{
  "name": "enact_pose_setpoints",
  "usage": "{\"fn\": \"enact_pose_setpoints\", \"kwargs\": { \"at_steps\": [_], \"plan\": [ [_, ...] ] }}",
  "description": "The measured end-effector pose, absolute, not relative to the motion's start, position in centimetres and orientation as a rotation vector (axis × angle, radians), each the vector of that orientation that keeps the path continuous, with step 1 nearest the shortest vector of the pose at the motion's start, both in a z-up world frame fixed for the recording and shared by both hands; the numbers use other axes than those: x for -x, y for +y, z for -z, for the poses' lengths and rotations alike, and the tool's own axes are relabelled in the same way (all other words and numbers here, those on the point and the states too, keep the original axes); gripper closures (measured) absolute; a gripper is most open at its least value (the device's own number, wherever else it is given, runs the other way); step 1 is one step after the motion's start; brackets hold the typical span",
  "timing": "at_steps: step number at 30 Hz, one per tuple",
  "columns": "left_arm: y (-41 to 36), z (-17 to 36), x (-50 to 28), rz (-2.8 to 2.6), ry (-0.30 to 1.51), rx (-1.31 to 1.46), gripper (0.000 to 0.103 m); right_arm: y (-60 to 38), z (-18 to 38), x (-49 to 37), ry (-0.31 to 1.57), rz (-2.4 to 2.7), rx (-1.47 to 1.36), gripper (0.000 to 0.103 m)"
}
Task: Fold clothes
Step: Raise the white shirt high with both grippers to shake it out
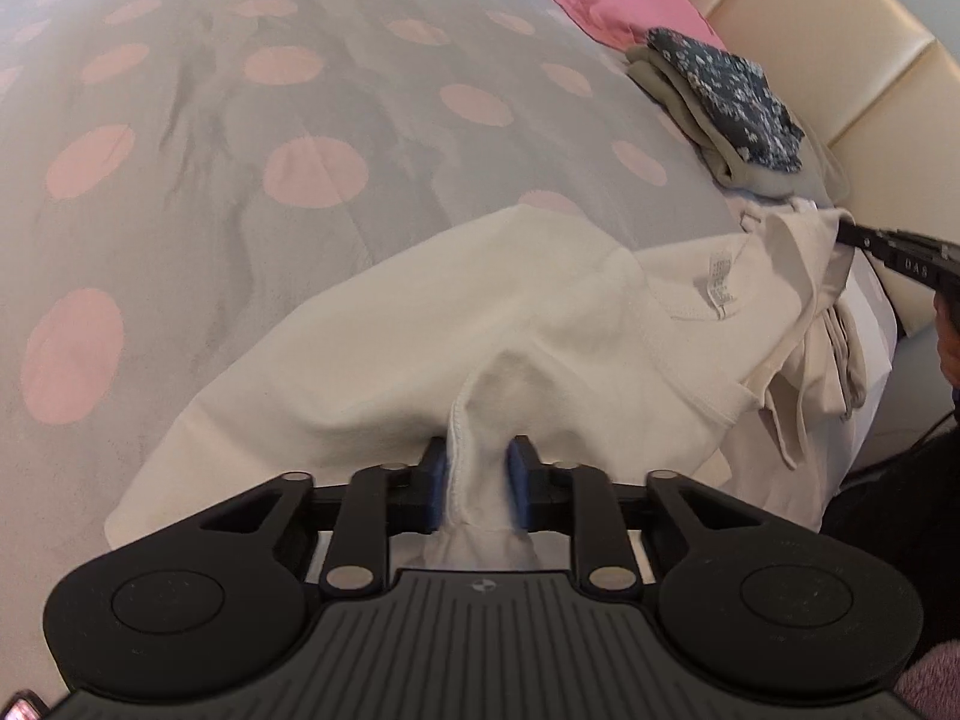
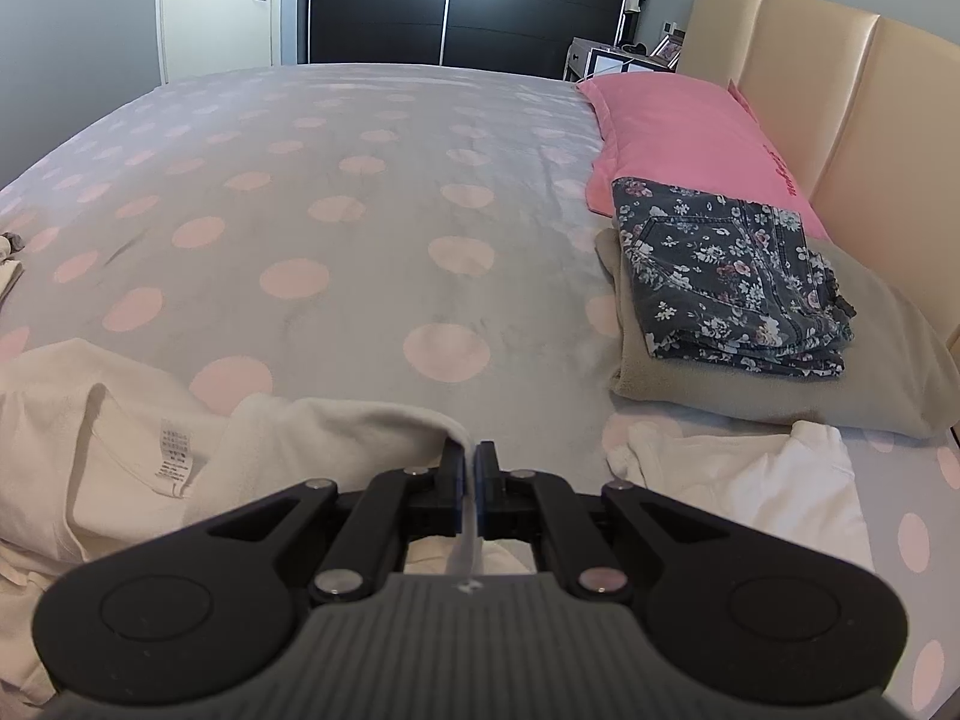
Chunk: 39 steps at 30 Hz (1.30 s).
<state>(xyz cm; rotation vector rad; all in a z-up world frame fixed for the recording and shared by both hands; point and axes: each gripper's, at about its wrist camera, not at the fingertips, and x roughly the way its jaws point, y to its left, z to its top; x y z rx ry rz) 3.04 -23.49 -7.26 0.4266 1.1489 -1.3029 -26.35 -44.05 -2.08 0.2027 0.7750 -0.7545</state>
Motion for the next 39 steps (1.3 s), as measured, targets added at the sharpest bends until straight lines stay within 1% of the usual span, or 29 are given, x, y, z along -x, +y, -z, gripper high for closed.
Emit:
{"fn": "enact_pose_setpoints", "kwargs": {
  "at_steps": [1, 4, 9, 11, 16, 20, 23, 27, 30, 34, 39],
  "plan": [
    [-23.4, 6.6, -2.9, 1.285, 1.119, -0.419, 0.096, -44.0, 2.0, 26.4, 0.767, 0.757, -0.201, 0.099],
    [-22.8, 3.9, -2.9, 1.234, 1.023, -0.368, 0.097, -43.6, 1.6, 26.7, 0.741, 0.763, -0.196, 0.099],
    [-19.5, -4.9, -4.0, 1.135, 0.784, -0.212, 0.097, -42.0, -1.3, 26.5, 0.669, 0.753, -0.145, 0.1],
    [-17.9, -9.0, -4.1, 1.098, 0.682, -0.169, 0.097, -40.6, -3.8, 26.0, 0.604, 0.727, -0.117, 0.1],
    [-14.0, -18.6, -3.1, 1.01, 0.423, -0.079, 0.097, -36.0, -12.8, 24.9, 0.356, 0.775, 0.045, 0.1],
    [-11.0, -24.8, -0.4, 0.986, 0.251, 0.011, 0.098, -33.1, -20.7, 25.6, 0.13, 0.827, 0.105, 0.1],
    [-8.9, -28.7, 1.9, 0.993, 0.15, 0.08, 0.098, -30.7, -25.3, 27.1, -0.037, 0.895, 0.166, 0.1],
    [-6.3, -32.6, 5.1, 1.03, 0.037, 0.154, 0.098, -27.5, -30.2, 29.5, -0.249, 0.969, 0.223, 0.1],
    [-3.8, -34.7, 6.4, 1.041, -0.034, 0.226, 0.097, -25.1, -32.3, 31.1, -0.321, 0.955, 0.249, 0.1],
    [-0.8, -36.2, 8.5, 1.063, -0.099, 0.275, 0.097, -21.7, -33.2, 33.2, -0.384, 0.96, 0.303, 0.1],
    [1.7, -36.2, 12.5, 1.108, -0.188, 0.283, 0.097, -19.5, -33.2, 37.0, -0.435, 0.966, 0.265, 0.1]
  ]
}}
